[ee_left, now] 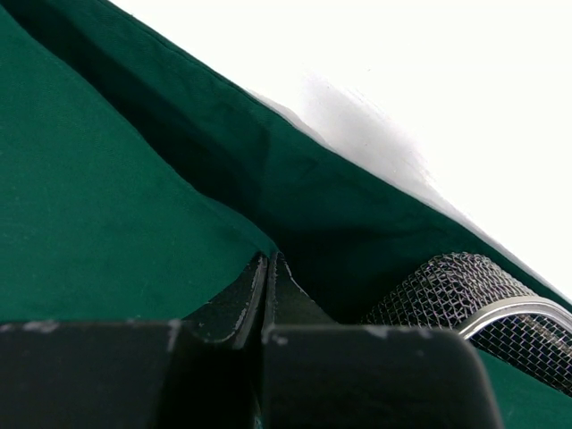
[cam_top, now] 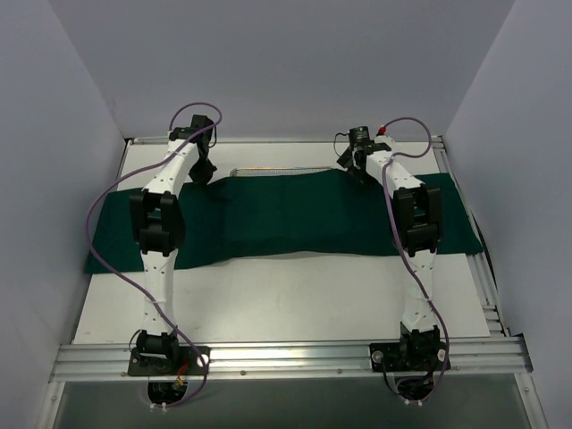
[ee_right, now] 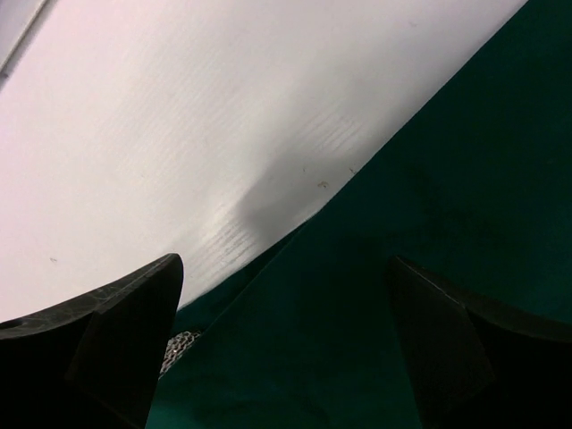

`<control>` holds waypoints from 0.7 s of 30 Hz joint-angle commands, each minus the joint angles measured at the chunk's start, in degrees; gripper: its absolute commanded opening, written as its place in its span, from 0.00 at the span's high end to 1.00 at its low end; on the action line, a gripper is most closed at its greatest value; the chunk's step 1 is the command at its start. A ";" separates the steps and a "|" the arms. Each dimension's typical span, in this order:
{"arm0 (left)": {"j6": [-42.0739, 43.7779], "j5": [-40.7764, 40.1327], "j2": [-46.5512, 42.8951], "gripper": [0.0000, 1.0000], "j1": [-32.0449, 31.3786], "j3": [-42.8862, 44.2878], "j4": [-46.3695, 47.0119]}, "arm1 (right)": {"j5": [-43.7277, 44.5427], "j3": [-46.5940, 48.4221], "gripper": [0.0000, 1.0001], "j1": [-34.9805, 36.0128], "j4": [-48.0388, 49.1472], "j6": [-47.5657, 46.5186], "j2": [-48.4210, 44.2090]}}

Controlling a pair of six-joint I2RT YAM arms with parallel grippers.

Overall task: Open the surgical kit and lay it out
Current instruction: Open the surgical kit at the center of the board.

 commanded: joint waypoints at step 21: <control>1.23 -0.82 -4.61 0.98 0.75 -1.08 0.80 | -2.14 -0.27 0.73 0.18 -1.10 -4.65 -1.42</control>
